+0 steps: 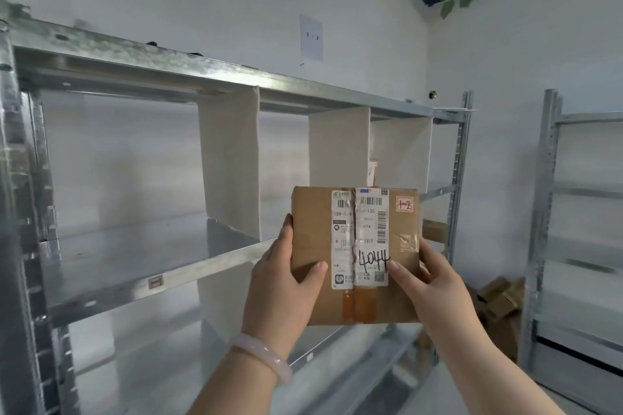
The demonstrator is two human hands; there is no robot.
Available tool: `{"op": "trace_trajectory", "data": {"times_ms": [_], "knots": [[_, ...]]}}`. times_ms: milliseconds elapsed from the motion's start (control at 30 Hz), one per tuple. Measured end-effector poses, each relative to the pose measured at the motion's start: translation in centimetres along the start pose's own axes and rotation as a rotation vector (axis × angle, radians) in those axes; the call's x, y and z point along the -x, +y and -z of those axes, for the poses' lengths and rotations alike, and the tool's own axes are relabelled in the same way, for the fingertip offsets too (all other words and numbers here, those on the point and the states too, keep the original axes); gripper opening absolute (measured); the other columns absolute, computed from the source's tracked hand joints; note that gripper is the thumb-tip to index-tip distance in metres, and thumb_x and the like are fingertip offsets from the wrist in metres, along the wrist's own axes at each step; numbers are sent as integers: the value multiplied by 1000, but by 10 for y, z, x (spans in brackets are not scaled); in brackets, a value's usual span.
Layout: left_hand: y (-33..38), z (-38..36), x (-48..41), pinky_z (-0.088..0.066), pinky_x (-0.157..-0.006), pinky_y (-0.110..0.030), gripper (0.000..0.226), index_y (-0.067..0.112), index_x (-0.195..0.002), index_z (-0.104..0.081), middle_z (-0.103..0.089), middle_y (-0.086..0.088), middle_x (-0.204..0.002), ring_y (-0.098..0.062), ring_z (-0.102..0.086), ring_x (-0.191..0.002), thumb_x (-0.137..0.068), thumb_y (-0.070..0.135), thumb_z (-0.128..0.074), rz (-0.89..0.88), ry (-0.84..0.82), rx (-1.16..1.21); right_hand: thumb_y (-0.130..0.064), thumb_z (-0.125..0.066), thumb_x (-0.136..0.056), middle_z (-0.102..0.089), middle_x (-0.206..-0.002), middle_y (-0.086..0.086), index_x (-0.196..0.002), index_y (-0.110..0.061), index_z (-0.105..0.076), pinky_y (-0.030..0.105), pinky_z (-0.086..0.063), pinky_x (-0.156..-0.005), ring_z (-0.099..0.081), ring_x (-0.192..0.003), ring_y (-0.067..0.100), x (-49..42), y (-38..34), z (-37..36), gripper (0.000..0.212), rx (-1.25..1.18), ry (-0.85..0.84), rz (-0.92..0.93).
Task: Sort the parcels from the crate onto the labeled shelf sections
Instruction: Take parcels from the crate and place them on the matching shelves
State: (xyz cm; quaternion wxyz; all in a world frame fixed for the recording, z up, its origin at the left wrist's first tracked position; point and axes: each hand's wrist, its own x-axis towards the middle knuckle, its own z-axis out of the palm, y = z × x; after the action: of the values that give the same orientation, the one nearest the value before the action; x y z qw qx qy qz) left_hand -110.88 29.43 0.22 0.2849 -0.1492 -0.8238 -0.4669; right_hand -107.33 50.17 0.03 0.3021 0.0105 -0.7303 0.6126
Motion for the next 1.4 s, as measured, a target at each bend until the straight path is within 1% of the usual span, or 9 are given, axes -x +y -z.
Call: {"op": "trace_trajectory", "data": {"times_ms": [133,267,433,600,867,1100,1233,1333,1400], "knots": [[-20,-28,-35,-52,-99,-39,79,51,-150,-11,-48,19,-143,-14,-48,-128,-89,45,-61,10,36,-72,-27,-70,-87,-66,-110,-21,-130,-42,-53,12,-51,-67,-62,-98,-1,-47,36,-16,49,-10,-41,-24],[-48,-49,-72,-53,-98,-37,82,46,-152,-12,-47,18,-144,-11,-51,-126,-90,36,-64,2,68,-79,-28,-71,-86,-66,-116,-15,-121,-54,-53,41,-54,-91,-61,-109,11,-99,65,-45,46,-17,-71,-10],[-76,-62,-137,-54,-96,-39,84,47,-151,-13,-50,14,-141,-11,-53,-125,-88,32,-66,6,106,-90,-27,-68,-89,-65,-108,-20,-119,-53,-51,26,-53,-74,-62,-99,5,-170,73,-76,43,-32,-132,1],[-92,-77,-194,-53,-98,-42,83,45,-151,-14,-48,14,-141,-14,-49,-127,-87,33,-67,-19,210,-197,-27,-68,-88,-67,-110,-21,-122,-46,-56,36,-56,-84,-63,-104,7,-240,90,-107,41,-50,-158,45],[-124,-112,-236,-51,-99,-42,82,38,-154,-9,-47,4,-140,-20,-53,-122,-92,25,-62,168,334,-290,-17,-66,-86,-70,-108,-19,-119,-40,-59,36,-54,-88,-66,-100,7,-320,132,-164,41,-120,-329,94],[-141,-142,-259,-54,-96,-42,82,41,-152,-5,-46,3,-142,-19,-55,-121,-93,19,-58,317,472,-323,-25,-71,-85,-65,-116,-17,-132,-39,-50,32,-54,-85,-62,-105,7,-364,159,-193,54,-142,-462,104],[-147,-149,-265,-53,-97,-38,81,41,-152,-7,-46,5,-141,-17,-55,-121,-94,16,-58,376,509,-346,-26,-74,-84,-59,-110,-26,-127,-38,-49,17,-47,-70,-58,-95,-5,-376,172,-201,52,-150,-508,131],[-153,-150,-273,-51,-98,-46,83,46,-149,-7,-49,6,-141,-19,-56,-119,-91,14,-58,413,547,-345,-28,-76,-82,-53,-113,-21,-133,-36,-43,27,-52,-75,-55,-96,3,-386,171,-208,61,-134,-563,130],[-157,-150,-280,-50,-100,-44,84,46,-149,-6,-49,6,-141,-18,-56,-119,-91,14,-57,448,552,-339,-26,-77,-81,-51,-113,-19,-136,-32,-42,22,-49,-73,-53,-99,7,-394,172,-215,65,-133,-592,115]]}}
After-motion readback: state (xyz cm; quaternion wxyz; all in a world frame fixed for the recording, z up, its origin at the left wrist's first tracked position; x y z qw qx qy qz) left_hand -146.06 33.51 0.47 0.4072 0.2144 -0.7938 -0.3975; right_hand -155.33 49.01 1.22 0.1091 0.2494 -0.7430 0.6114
